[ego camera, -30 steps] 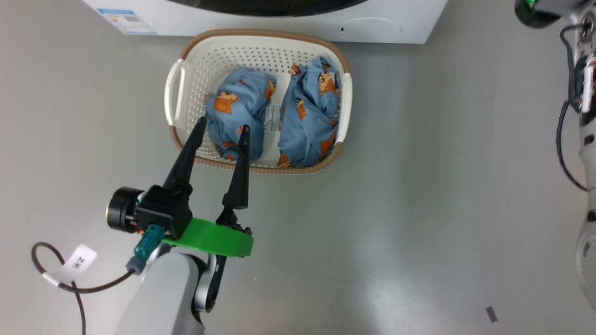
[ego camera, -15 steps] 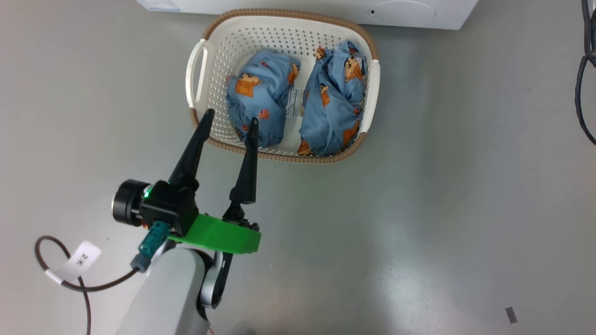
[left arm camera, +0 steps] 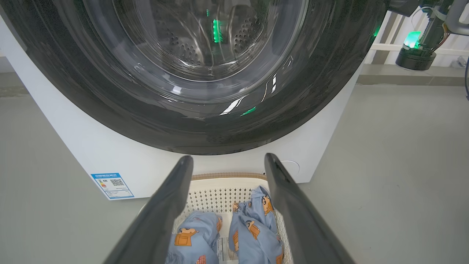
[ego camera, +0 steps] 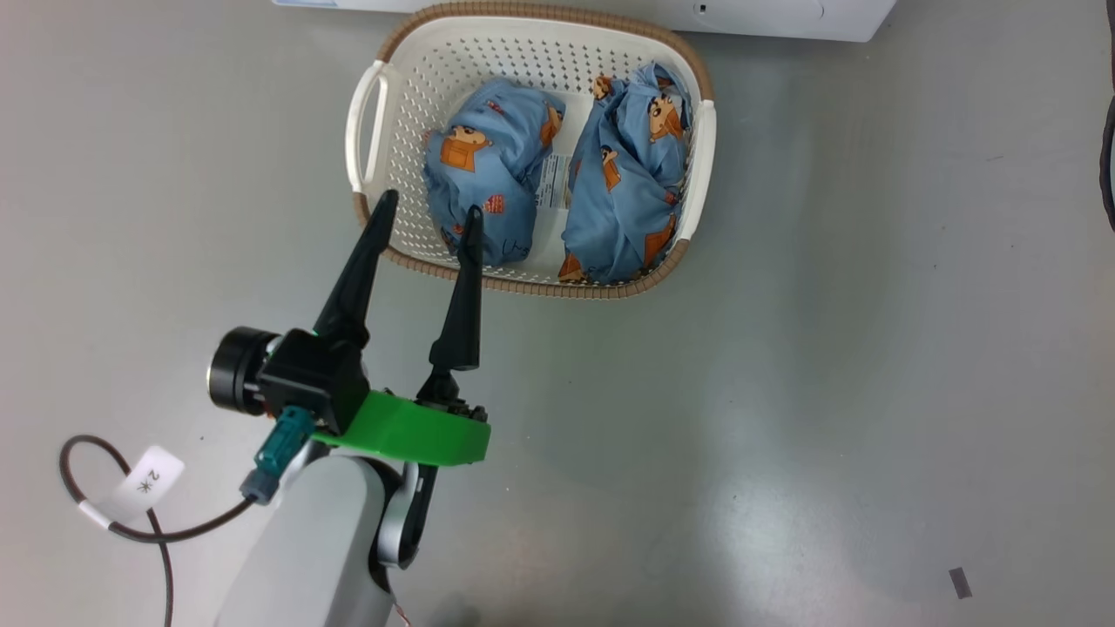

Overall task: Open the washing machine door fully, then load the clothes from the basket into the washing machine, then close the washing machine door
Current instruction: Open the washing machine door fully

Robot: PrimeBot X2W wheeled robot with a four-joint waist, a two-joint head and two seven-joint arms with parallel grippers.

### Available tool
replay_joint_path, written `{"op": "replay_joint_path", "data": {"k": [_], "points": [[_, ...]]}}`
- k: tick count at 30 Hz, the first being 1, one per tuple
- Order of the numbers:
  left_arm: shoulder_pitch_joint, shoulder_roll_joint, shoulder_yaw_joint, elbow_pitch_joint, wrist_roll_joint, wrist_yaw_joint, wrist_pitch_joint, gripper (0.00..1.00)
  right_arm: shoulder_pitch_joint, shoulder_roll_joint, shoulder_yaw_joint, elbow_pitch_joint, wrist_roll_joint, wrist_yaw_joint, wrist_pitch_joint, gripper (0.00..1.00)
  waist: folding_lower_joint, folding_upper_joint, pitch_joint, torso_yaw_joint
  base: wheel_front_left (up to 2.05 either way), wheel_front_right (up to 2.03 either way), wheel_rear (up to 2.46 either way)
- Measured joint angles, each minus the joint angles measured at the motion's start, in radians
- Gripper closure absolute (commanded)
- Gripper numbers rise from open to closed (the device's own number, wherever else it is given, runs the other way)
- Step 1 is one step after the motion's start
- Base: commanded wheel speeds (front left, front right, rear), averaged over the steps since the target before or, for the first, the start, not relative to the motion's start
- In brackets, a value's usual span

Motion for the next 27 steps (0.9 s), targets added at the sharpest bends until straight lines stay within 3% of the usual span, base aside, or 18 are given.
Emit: {"op": "replay_joint_path", "data": {"k": [9,27], "points": [[0.000,0.000,0.000,-0.003,0.000,0.009,0.000,0.00,0.033,-0.006,0.007,-0.072,-0.002,0.000,0.060,1.00,0.0001,0.0000,0.006,-0.011,0.00,0.00,0.00],[0.000,0.000,-0.001,0.014,0.000,0.012,0.000,0.00,0.275,0.031,-0.021,-0.323,0.040,0.000,0.138,1.00,0.0000,-0.0001,-0.039,-0.038,0.00,0.00,0.00]]}}
